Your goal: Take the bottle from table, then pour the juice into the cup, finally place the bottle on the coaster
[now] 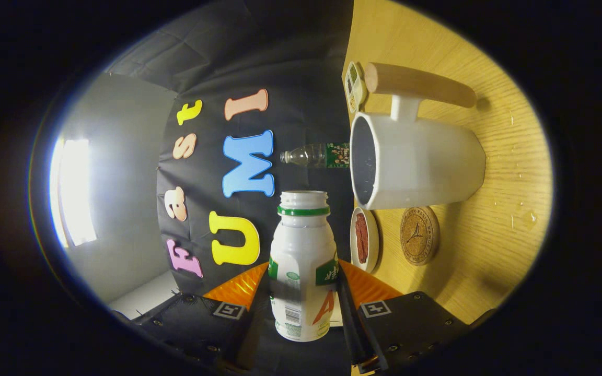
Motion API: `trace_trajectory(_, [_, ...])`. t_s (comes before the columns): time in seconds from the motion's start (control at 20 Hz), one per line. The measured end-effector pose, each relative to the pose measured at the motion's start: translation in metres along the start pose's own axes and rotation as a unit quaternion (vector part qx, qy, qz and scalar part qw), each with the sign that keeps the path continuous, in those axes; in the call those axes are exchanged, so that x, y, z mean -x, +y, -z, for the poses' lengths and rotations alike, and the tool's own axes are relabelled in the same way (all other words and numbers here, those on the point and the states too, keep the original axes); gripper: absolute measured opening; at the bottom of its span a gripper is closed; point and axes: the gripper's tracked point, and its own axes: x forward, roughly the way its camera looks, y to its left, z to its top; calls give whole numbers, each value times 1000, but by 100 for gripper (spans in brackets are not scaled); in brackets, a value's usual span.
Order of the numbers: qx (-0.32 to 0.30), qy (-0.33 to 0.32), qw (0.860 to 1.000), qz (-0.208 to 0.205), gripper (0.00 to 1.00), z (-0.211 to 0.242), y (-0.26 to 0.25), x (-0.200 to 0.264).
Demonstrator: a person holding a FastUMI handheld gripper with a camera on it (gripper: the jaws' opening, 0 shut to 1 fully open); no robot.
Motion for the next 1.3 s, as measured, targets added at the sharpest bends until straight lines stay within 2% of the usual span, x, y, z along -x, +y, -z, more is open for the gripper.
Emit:
trace_trajectory(0.5, [-32, -11, 999, -4, 65, -2, 0, 1])
trace_trajectory(1.3, [-36, -13, 999, -14, 65, 0, 3, -2])
